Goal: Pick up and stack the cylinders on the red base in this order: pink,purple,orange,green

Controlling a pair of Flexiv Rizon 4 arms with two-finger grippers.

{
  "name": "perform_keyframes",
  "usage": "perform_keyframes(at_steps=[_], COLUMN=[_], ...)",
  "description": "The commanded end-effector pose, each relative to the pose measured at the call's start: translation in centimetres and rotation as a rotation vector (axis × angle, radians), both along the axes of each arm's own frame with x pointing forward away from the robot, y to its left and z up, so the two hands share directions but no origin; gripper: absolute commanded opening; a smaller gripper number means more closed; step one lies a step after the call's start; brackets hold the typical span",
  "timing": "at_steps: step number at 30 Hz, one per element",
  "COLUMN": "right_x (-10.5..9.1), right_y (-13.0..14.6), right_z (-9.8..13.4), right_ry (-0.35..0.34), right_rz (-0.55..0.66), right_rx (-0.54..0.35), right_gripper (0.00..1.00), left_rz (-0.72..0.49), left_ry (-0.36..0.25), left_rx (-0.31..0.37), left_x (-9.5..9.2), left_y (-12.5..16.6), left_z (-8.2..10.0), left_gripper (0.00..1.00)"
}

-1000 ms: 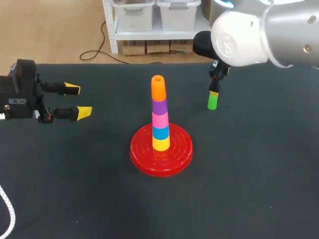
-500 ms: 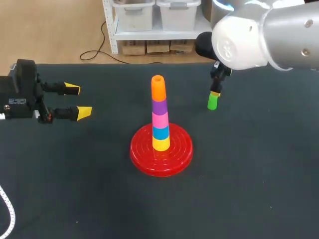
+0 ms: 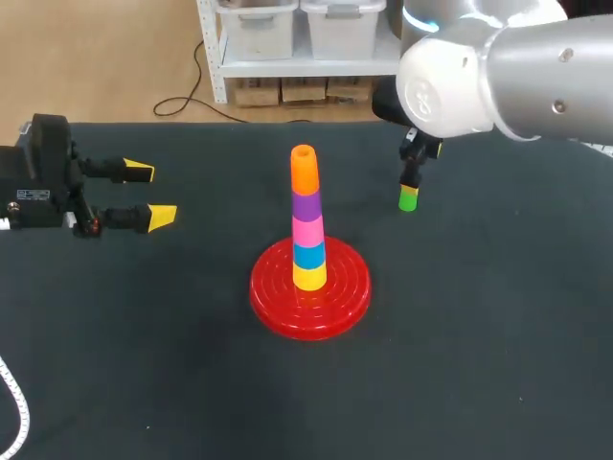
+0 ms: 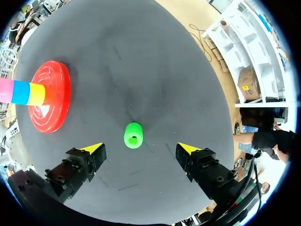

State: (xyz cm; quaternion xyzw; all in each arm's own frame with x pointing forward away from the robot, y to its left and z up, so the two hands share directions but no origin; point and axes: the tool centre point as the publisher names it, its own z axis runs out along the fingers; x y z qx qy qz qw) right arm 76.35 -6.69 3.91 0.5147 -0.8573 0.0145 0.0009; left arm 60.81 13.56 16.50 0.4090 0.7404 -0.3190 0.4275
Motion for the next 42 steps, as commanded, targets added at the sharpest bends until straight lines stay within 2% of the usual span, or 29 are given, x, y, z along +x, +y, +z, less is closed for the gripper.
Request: perform_keyframes(at_steps=[1,2,3,4,7,13,29,31,34,38,42], right_x=[0.2,0.2,0.1,0.1,0.2,0.1,-0.6,-0.5,-0.4,-0.3,0.1], right_y=[0.3,0.3,0.3,0.3,0.3,0.6,1.2,1.2,1.2,1.2,1.4], right_z=[-0.6,-0.7,-0.8,-0.8,-0.8,-1.0,-1.7,-1.7,-1.6,-1.2,0.2], right_ry=[0.007,0.008,0.009,0.009,0.007,0.009,0.028,0.027,0.03,0.03,0.044], right_rz=[0.0,0.0,-0.001,-0.003,-0.004,0.001,0.015,0.015,0.013,0.018,0.041], right_rx=[-0.002,-0.003,-0.004,-0.004,-0.002,0.001,0.001,0.001,0.0,-0.005,-0.028], right_gripper=[1.0,1.0,0.93,0.8,0.5,0.39,0.31,0.24,0.0,0.0,0.0], left_rz=[0.003,0.003,0.003,0.003,0.003,0.003,0.003,0.003,0.003,0.003,0.003], left_ry=[-0.008,-0.008,-0.008,-0.008,-0.008,-0.008,-0.008,-0.008,-0.008,-0.008,-0.008], left_rx=[-0.005,-0.005,-0.005,-0.005,-0.005,-0.005,-0.005,-0.005,-0.005,-0.005,-0.005], left_x=[0.0,0.0,0.0,0.0,0.0,0.0,0.0,0.0,0.0,0.0,0.0], left_y=[0.0,0.0,0.0,0.0,0.0,0.0,0.0,0.0,0.0,0.0,0.0], left_z=[-0.2,-0.2,-0.2,-0.2,-0.2,-0.2,-0.2,-0.2,-0.2,-0.2,-0.2], left_gripper=[1.0,1.0,1.0,1.0,1.0,1.0,1.0,1.0,1.0,1.0,1.0])
